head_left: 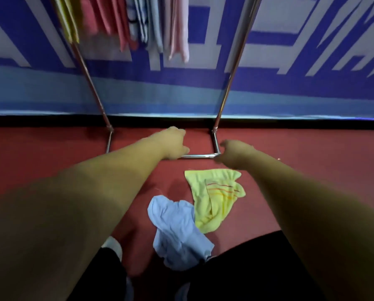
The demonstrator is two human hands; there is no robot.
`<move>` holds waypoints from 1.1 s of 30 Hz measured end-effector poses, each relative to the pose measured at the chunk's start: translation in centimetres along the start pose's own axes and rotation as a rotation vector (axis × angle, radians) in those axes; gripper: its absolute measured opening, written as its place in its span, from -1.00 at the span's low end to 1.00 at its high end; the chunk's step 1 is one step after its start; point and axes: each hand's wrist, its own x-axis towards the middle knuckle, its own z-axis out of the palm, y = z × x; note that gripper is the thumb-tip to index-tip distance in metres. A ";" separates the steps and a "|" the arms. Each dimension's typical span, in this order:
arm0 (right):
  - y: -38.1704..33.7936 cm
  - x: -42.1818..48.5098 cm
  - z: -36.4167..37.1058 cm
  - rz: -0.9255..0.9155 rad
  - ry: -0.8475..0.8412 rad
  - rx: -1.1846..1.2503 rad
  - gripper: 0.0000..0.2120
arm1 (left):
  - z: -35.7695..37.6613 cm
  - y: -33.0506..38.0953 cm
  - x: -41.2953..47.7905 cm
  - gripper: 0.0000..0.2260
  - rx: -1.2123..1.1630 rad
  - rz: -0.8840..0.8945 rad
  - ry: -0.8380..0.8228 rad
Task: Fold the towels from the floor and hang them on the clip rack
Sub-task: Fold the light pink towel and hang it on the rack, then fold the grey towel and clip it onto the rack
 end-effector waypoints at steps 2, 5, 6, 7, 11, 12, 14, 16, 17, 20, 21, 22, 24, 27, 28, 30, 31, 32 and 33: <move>0.3 2.4 4.1 -0.004 -0.098 0.023 -0.48 | 4.7 -1.4 2.0 -0.39 -0.033 -0.013 -0.074; -0.2 5.3 9.9 -0.013 -0.242 0.049 -0.45 | 11.7 -4.0 4.1 -0.43 -0.070 -0.040 -0.195; -0.5 6.2 11.8 -0.015 -0.288 0.057 -0.45 | 13.9 -4.9 4.6 -0.44 -0.088 -0.063 -0.240; -0.8 6.9 13.7 -0.018 -0.333 0.064 -0.47 | 15.9 -5.8 4.9 -0.45 -0.108 -0.089 -0.278; -2.0 9.1 20.9 -0.036 -0.469 0.087 -0.57 | 22.2 -9.4 5.8 -0.42 -0.183 -0.174 -0.359; -2.2 9.4 22.3 -0.038 -0.498 0.090 -0.60 | 23.3 -10.2 6.1 -0.43 -0.194 -0.189 -0.375; -2.6 10.2 25.1 -0.011 -0.556 0.117 -0.59 | 25.3 -11.6 6.7 -0.47 -0.213 -0.210 -0.392; -3.1 11.1 27.3 0.040 -0.622 0.121 -0.54 | 26.9 -12.5 7.2 -0.52 -0.226 -0.225 -0.405; -3.4 11.8 28.3 0.072 -0.659 0.111 -0.52 | 27.8 -13.1 7.5 -0.53 -0.230 -0.232 -0.410; -3.4 12.8 30.5 0.126 -0.715 0.162 -0.46 | 29.6 -13.6 7.7 -0.52 -0.233 -0.233 -0.416; -3.3 13.3 31.5 0.129 -0.719 0.191 -0.42 | 30.2 -13.8 7.9 -0.54 -0.229 -0.226 -0.411; -3.3 13.6 32.3 0.124 -0.722 0.212 -0.37 | 30.7 -13.9 8.1 -0.57 -0.220 -0.218 -0.411; -3.3 14.2 34.0 0.115 -0.724 0.251 -0.29 | 31.6 -13.9 8.3 -0.63 -0.201 -0.199 -0.418; -3.2 15.0 36.2 0.118 -0.729 0.281 -0.24 | 32.8 -13.9 8.5 -0.57 -0.223 -0.200 -0.449; -3.2 15.2 36.6 0.120 -0.726 0.283 -0.24 | 33.0 -13.9 8.5 -0.56 -0.226 -0.193 -0.456; -3.4 15.4 36.7 0.112 -0.714 0.335 -0.34 | 33.4 -14.1 8.4 -0.56 -0.226 -0.190 -0.466; -3.4 15.3 36.7 0.106 -0.704 0.386 -0.44 | 33.5 -14.1 8.4 -0.56 -0.221 -0.192 -0.468; -3.4 15.3 36.5 0.099 -0.689 0.437 -0.54 | 33.5 -14.2 8.3 -0.56 -0.225 -0.187 -0.458; -3.3 15.2 36.4 0.083 -0.655 0.489 -0.61 | 33.6 -14.2 8.4 -0.56 -0.221 -0.174 -0.457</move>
